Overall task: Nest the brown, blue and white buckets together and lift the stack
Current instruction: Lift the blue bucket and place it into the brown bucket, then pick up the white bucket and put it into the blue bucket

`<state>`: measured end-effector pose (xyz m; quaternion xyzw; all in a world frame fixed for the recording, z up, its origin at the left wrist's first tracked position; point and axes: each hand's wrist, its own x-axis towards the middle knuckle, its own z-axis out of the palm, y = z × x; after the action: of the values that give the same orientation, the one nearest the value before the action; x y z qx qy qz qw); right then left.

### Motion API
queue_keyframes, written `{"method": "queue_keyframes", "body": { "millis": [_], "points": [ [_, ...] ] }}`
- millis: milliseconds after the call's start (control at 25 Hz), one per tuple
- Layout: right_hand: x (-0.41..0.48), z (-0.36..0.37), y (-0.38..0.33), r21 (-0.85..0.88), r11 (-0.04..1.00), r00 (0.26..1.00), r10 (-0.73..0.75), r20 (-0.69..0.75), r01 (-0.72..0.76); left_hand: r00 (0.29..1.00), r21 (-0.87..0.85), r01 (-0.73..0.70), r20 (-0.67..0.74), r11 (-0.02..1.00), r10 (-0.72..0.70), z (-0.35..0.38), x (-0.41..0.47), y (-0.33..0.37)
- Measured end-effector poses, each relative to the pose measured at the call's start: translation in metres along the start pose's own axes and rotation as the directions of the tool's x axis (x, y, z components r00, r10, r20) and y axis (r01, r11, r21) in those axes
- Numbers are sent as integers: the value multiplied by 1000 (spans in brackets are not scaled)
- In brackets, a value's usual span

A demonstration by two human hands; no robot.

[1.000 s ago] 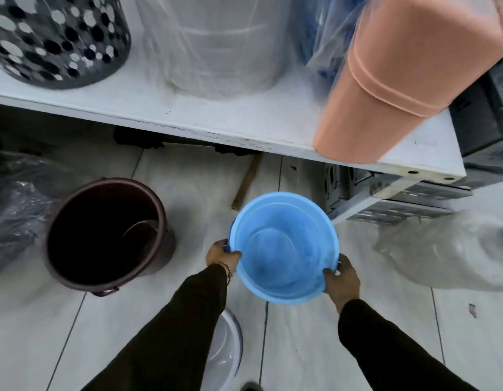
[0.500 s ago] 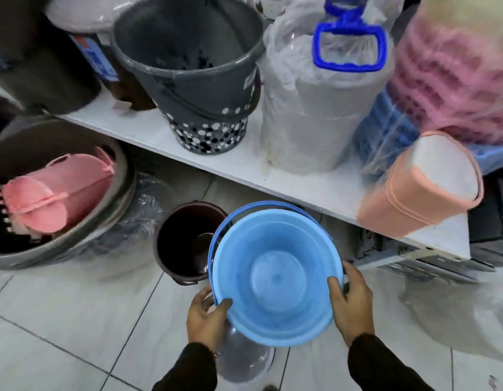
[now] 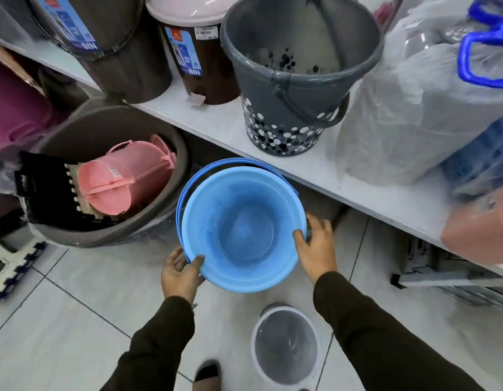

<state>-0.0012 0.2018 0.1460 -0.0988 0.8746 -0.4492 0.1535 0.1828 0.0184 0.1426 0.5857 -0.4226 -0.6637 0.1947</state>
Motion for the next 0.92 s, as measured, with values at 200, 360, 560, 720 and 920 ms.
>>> {"method": "queue_keyframes", "body": {
  "millis": [200, 360, 560, 720, 920],
  "points": [
    [46, 69, 44, -41, 953, 949, 302, 87, -299, 994, 173, 89, 47, 981, -98, 26, 94, -40],
    [61, 112, 80, 48, 931, 919, 349, 182, -363, 994, 549, 50, 51, 835, -93, 41, 152, -70],
    [39, 116, 129, -78, 893, 847, 446, 289, -444, 957, 780, 81, 114, 621, -268, 28, 169, -90],
    [0, 91, 171, -188, 843, 788, 538, 299, -504, 975, 703, 176, -26, 689, -221, 5, 140, -124],
    [-52, 62, 234, -359, 736, 660, 676, 328, -574, 888, 777, 312, -34, 546, -458, -5, 87, -208]
  ]
}}
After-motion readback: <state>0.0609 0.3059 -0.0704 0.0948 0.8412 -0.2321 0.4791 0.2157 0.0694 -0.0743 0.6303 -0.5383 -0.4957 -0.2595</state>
